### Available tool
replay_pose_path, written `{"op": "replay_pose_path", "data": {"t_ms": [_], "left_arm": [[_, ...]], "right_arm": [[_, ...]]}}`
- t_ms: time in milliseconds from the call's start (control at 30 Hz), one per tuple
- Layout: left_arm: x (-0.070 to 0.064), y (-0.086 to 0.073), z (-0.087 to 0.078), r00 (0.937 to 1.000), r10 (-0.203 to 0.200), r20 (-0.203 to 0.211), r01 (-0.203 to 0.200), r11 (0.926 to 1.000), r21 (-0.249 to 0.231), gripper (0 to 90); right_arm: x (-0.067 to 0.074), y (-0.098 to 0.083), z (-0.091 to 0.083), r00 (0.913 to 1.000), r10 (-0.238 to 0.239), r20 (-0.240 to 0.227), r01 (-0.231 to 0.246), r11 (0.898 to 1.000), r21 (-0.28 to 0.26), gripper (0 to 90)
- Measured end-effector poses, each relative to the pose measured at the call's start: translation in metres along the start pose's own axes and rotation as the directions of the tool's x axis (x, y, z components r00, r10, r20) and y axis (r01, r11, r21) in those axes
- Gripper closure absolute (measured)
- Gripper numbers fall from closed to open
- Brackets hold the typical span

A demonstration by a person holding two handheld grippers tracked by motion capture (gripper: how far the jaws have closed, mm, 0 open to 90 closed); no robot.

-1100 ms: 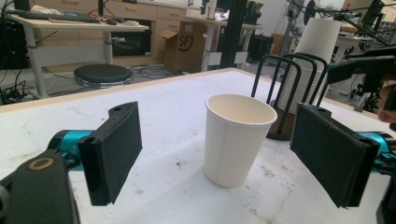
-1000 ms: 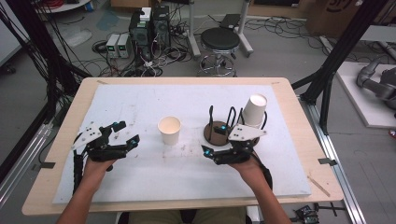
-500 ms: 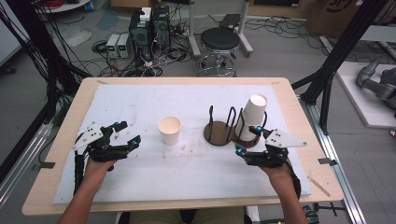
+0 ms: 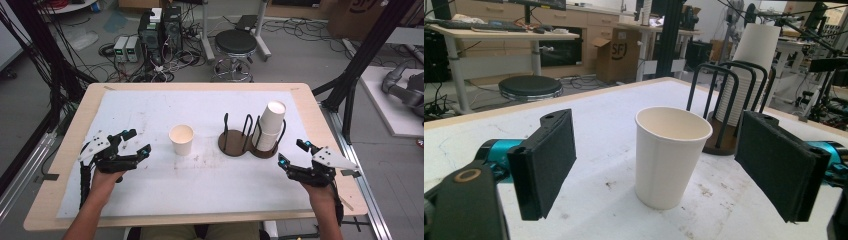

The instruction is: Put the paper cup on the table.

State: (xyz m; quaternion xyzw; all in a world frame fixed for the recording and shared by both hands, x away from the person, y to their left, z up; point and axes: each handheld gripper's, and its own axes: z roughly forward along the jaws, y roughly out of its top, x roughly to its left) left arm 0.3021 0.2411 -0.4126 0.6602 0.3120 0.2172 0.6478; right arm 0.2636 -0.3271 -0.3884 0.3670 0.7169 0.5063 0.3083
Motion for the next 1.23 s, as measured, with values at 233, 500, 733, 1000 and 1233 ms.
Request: {"op": "replay_pose_path", "data": {"t_ms": [233, 500, 733, 1000, 1233], "left_arm": [[-0.003, 0.0012, -0.0014, 0.9999, 0.008, 0.008, -0.008, 0.9999, -0.007, 16.6], [-0.0027, 0.001, -0.0035, 0.9999, 0.011, 0.007, -0.011, 0.9999, -0.006, 16.6], [-0.0028, 0.0001, -0.0042, 1.0, 0.008, 0.005, -0.008, 0.9999, -0.006, 16.6], [-0.0023, -0.0002, -0.0035, 1.0, 0.006, 0.007, -0.006, 1.0, -0.005, 16.6], [-0.0008, -0.0005, -0.0034, 1.0, 0.005, 0.003, -0.005, 1.0, -0.004, 16.6]], "right_arm": [[0.0009, -0.0043, -0.008, 0.9991, 0.022, 0.037, -0.022, 1.0, 0.007, 20.5], [-0.0021, -0.0083, -0.0112, 0.9978, 0.034, 0.058, -0.034, 0.999, 0.012, 20.5], [-0.0031, -0.0087, -0.0091, 0.9979, 0.031, 0.056, -0.032, 0.999, 0.017, 20.5], [-0.0022, -0.0085, -0.0078, 0.9984, 0.027, 0.05, -0.028, 0.999, 0.02, 20.5], [-0.0024, -0.0088, -0.007, 0.9983, 0.03, 0.049, -0.031, 0.999, 0.022, 20.5]]}}
